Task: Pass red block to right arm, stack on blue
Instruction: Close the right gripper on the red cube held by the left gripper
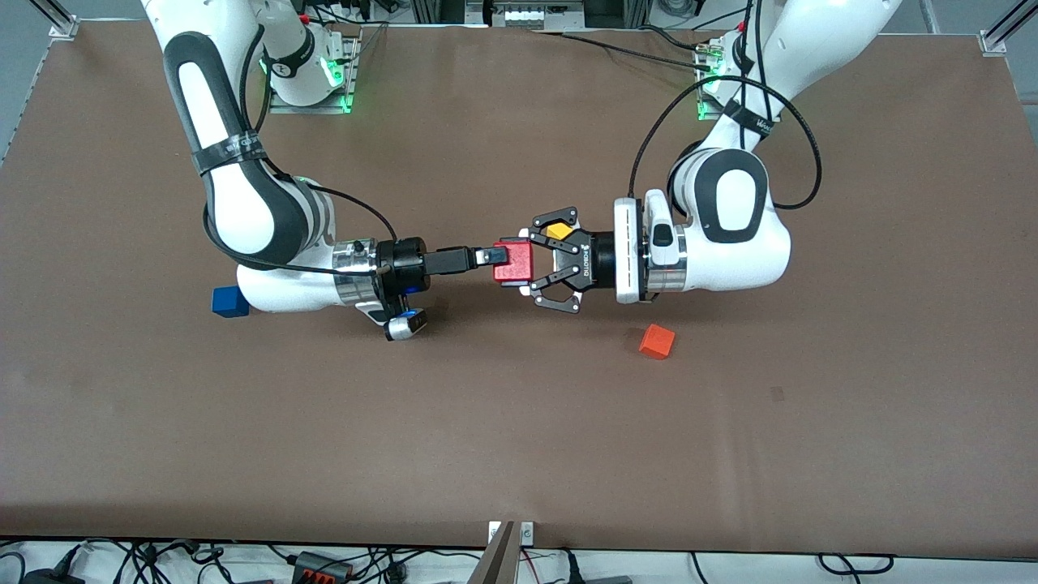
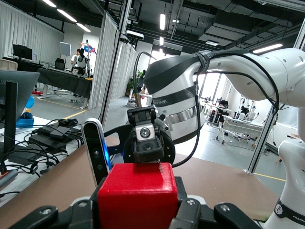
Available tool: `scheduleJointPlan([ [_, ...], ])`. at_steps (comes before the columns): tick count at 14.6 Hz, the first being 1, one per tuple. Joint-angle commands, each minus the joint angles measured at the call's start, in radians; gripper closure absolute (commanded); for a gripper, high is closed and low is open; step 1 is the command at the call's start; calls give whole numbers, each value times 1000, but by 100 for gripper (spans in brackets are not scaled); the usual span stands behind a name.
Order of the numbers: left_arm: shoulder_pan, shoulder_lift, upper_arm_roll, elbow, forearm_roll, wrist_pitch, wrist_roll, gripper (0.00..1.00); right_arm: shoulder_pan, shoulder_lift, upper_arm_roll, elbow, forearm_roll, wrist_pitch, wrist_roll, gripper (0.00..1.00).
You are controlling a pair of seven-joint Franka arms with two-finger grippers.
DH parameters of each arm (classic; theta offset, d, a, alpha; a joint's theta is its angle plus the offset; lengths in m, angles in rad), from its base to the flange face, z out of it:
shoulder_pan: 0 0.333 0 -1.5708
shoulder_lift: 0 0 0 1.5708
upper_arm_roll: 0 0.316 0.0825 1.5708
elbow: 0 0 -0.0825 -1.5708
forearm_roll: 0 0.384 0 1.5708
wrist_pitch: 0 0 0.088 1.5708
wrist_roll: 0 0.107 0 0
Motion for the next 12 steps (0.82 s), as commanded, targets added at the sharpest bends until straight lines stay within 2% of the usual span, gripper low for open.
scheduleJointPlan([
  [1,-6,-4,1,-4,-36,13,36,97,0,6,-2,11,21,4,-11,0],
  [10,-9,-7,-1,-5,-37,17,36,97,4,6,-2,16,22,2,-16,1],
  [12,-9,-7,-1,-7,-37,17,37,97,6,6,-2,16,21,4,-17,13],
])
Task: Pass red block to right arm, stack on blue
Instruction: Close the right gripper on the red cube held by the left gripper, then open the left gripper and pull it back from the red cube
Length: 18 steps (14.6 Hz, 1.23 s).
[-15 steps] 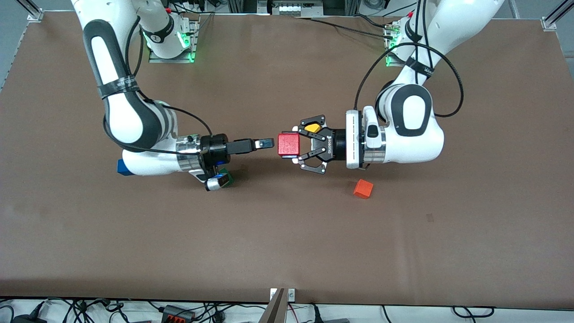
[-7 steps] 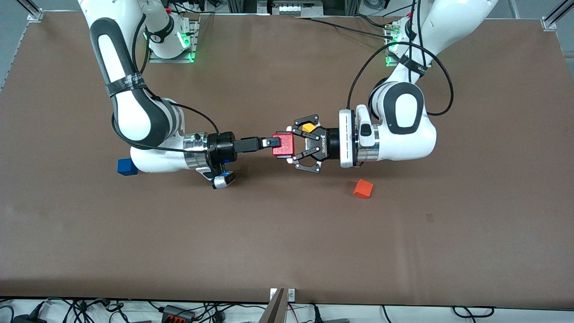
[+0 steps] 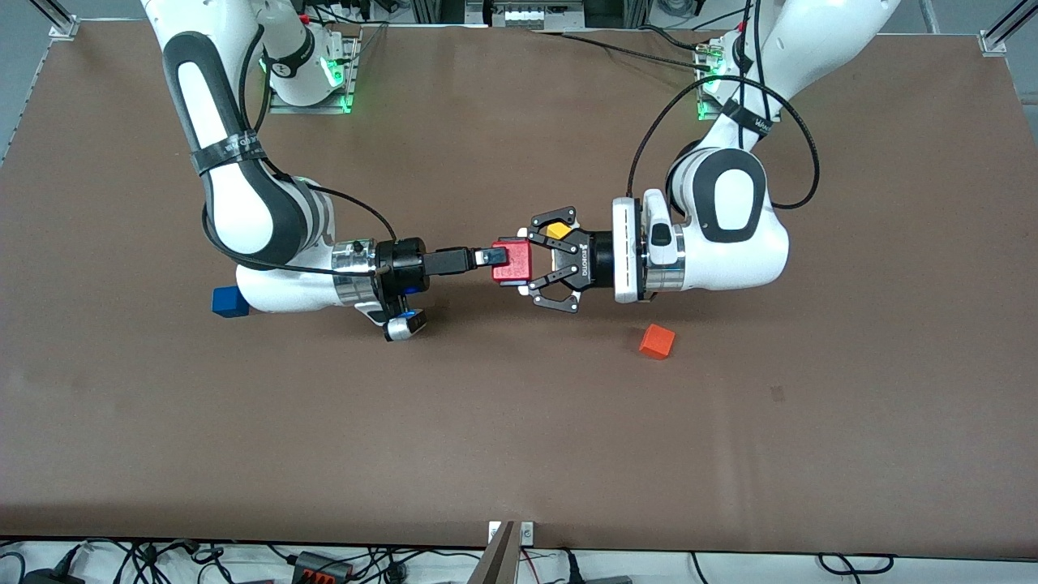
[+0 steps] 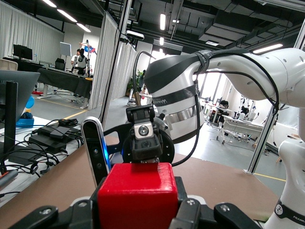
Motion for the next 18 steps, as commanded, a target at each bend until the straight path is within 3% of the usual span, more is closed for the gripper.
scheduleJointPlan([
  [1,-8,-7,-2,-7,-37,16,36,97,8,6,1,15,18,9,-22,25],
  [2,-8,-9,-13,-8,-37,18,36,97,4,6,1,18,19,7,-43,66],
  [3,-6,-7,-19,-10,-37,18,36,97,4,8,1,18,18,9,-71,91],
  [4,-6,-7,-19,-10,-37,18,36,97,-1,11,1,18,21,4,-107,100],
  [9,-5,-9,-19,-11,-37,16,35,94,2,22,-1,18,47,1,-131,100],
  [10,-5,-9,-19,-11,-37,16,36,75,2,22,-1,18,45,1,-132,100],
  [11,-5,-9,-19,-13,-37,16,44,2,4,22,-1,18,44,1,-134,100],
  [15,29,-12,-19,-13,-30,-4,109,0,2,26,-1,18,44,1,-134,100],
  [18,80,-14,-12,-10,-18,-119,99,0,2,26,-5,23,38,4,-166,100],
])
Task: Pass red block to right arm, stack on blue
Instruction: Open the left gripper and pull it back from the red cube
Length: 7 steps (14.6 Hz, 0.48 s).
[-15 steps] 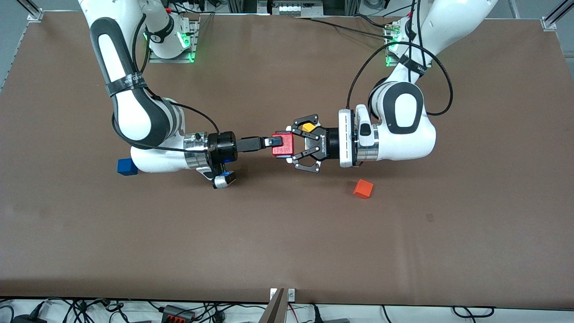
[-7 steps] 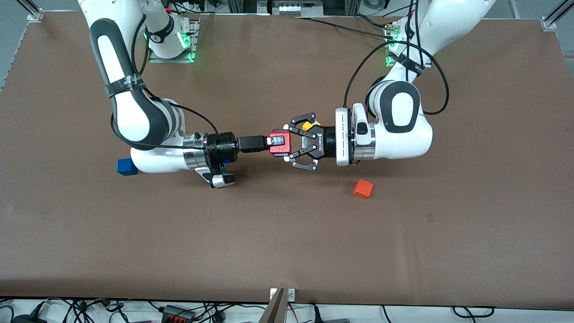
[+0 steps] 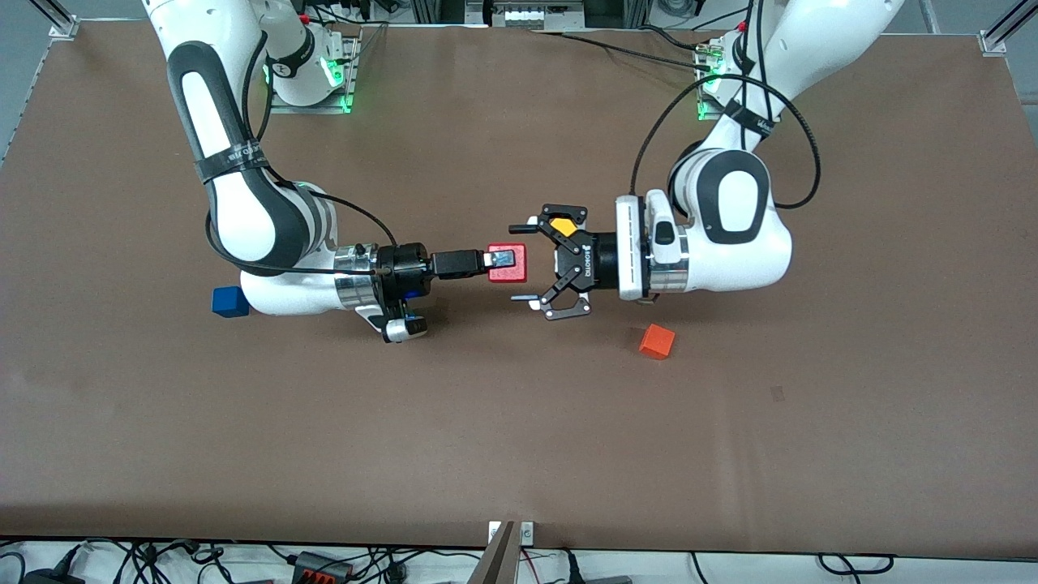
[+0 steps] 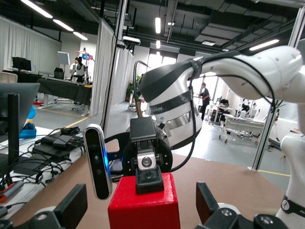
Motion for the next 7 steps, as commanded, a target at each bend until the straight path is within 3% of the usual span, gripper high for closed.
scheduleJointPlan([
  [1,64,-14,1,-9,0,-105,30,0,0,8,-8,20,9,5,-40,100],
  [5,170,-11,2,37,249,-239,-118,0,-40,5,-16,25,-133,2,-57,100],
  [7,212,-7,5,107,480,-318,-300,0,-75,5,-28,25,-283,2,-57,100],
])
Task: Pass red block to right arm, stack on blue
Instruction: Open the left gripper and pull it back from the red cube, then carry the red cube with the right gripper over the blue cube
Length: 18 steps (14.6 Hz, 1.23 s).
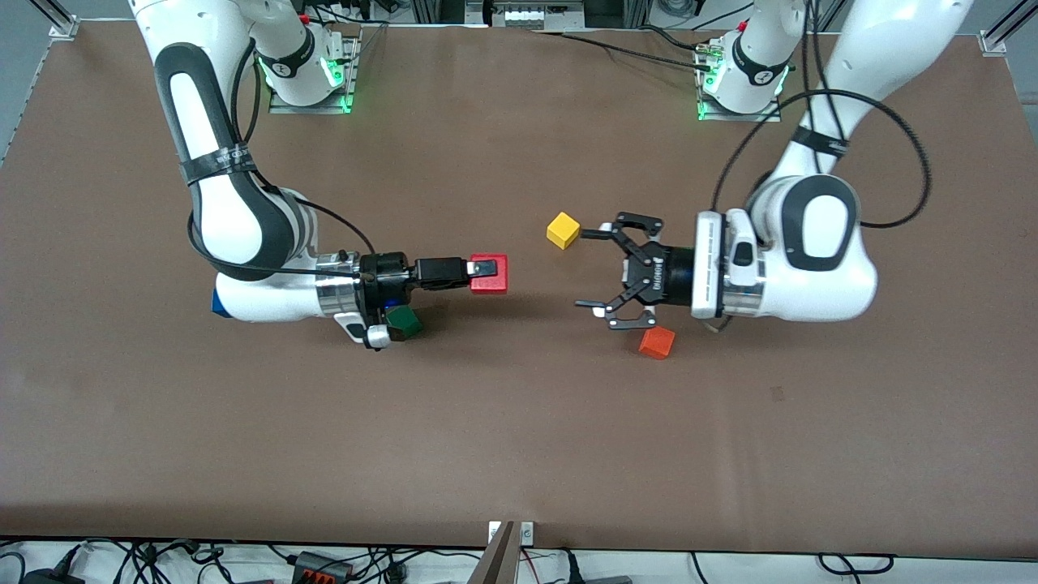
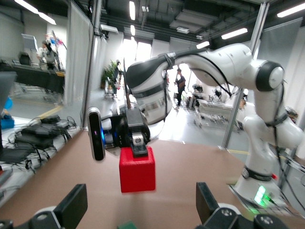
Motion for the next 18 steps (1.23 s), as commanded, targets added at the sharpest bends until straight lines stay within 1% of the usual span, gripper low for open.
scheduleJointPlan([
  [1,51,-6,1,82,278,-88,-234,0,-48,5,-4,19,-189,-1,-15,100],
  [3,79,-6,1,99,415,-175,-373,0,-73,5,-4,7,-373,-1,-12,100],
  [4,90,-6,1,123,490,-236,-456,0,-88,0,-4,4,-477,-2,-10,100],
  [6,101,-6,3,157,677,-337,-640,0,-114,-1,-4,3,-649,-2,-4,100],
  [8,105,-9,4,165,785,-369,-784,0,-155,-6,-5,-7,-840,-4,-19,100],
  [9,105,-9,3,171,844,-382,-843,0,-172,-18,-5,-17,-922,-14,-19,100],
  [10,101,-10,3,210,912,-405,-924,0,-177,-40,-9,-34,-974,-19,-21,100],
  [11,93,-10,3,249,991,-433,-1014,0,-179,-58,-27,-51,-1033,-19,-19,100],
  [12,92,-12,-3,270,1100,-456,-1115,0,-177,-72,-45,-56,-1111,-19,-19,100],
  [13,90,-15,-13,284,1182,-477,-1186,0,-179,-84,-59,-69,-1187,-18,-19,100],
  [14,95,-13,-10,298,1217,-503,-1223,0,-177,-103,-73,-88,-1275,-8,-19,100],
  [15,95,-29,3,298,1238,-510,-1239,0,-179,-116,-90,-112,-1330,5,-19,100],
  [16,95,-56,16,292,1264,-507,-1245,0,-182,-130,-114,-132,-1361,25,-21,100],
  [17,93,-68,30,295,1315,-513,-1256,0,-179,-138,-139,-142,-1399,31,-22,100],
  [18,88,-104,33,284,1383,-514,-1273,0,-179,-139,-151,-145,-1442,33,-22,100],
])
